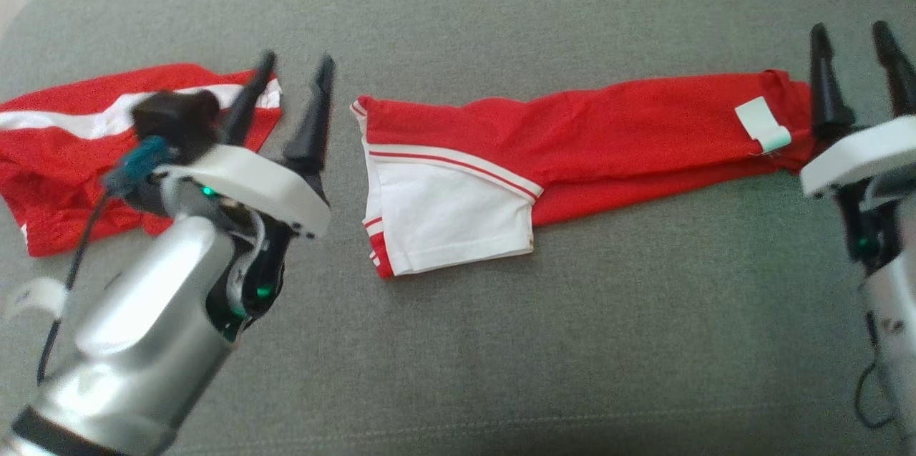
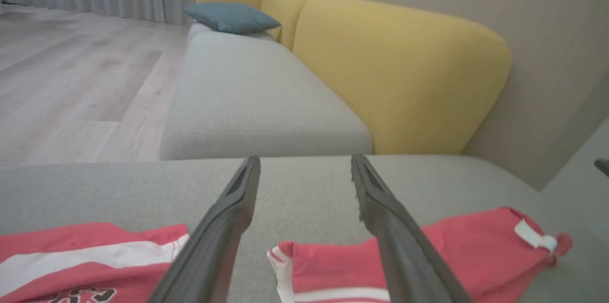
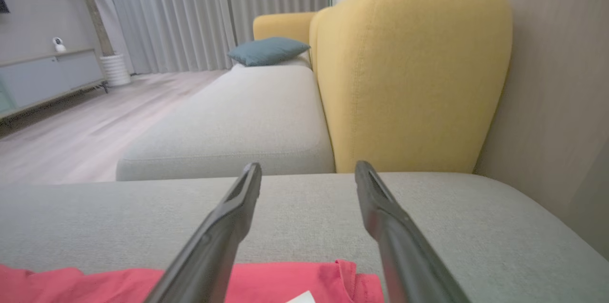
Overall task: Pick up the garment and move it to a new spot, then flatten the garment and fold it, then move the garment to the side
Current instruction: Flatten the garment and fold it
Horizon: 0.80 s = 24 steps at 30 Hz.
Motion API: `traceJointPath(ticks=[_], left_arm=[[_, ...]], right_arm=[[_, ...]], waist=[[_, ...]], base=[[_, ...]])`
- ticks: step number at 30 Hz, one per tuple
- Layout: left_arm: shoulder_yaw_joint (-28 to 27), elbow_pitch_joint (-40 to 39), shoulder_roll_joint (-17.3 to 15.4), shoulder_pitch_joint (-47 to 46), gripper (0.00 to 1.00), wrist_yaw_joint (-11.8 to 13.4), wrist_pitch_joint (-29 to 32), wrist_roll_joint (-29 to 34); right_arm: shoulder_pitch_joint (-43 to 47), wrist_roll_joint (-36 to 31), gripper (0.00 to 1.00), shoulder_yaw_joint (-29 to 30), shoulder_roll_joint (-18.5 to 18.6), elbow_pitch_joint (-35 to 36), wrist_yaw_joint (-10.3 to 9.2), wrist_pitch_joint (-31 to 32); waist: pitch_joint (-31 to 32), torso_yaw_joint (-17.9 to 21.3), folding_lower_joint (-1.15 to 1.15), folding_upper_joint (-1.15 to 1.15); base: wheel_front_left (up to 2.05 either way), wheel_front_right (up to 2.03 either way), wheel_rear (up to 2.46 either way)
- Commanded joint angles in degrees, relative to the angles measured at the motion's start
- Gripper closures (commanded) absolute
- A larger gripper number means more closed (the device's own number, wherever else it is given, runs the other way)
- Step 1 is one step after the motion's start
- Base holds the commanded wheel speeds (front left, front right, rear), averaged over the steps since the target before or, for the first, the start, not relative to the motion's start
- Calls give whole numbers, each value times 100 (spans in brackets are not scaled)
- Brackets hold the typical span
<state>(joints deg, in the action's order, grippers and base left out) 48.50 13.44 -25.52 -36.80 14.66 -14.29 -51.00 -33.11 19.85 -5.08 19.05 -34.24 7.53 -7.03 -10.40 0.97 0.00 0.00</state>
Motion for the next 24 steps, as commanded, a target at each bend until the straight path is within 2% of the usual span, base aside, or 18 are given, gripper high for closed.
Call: traceJointPath(ticks=[1,4,9,10,15,18,24], left_arm=[[-982,-371,103,233,0,95,-68,311],[-1912,-669,515,839,0,39,-69,939],[-2731,-835,1113,1658,0,-295,-70,2009],[-2731,-835,1113,1658,0,-295,-70,2009],[-3130,-691,1584,2216,0,-699,-70,2699],[-3304,-603,1809,2310,0,-953,-70,2931],[-3524,-419,2055,2176,0,-1358,-71,3239]], right_arm=[[207,-80,0,7,-82,411,-4,-275],[566,-180,0,156,-326,691,-4,-506],[1126,-556,0,254,-676,1050,-4,-691],[1126,-556,0,254,-676,1050,-4,-691],[1438,-741,0,425,-971,1139,-4,-724],[1452,-825,0,479,-1006,1166,-4,-659],[1099,-929,0,904,-971,1029,-4,-232]], waist=[[64,6,0,0],[122,9,0,0],[171,16,0,0],[171,16,0,0],[185,23,0,0],[104,-29,0,0],[-178,-181,0,0]], base=[[0,0,0],[0,0,0],[0,0,0],[0,0,0],[0,0,0],[0,0,0],[0,0,0]])
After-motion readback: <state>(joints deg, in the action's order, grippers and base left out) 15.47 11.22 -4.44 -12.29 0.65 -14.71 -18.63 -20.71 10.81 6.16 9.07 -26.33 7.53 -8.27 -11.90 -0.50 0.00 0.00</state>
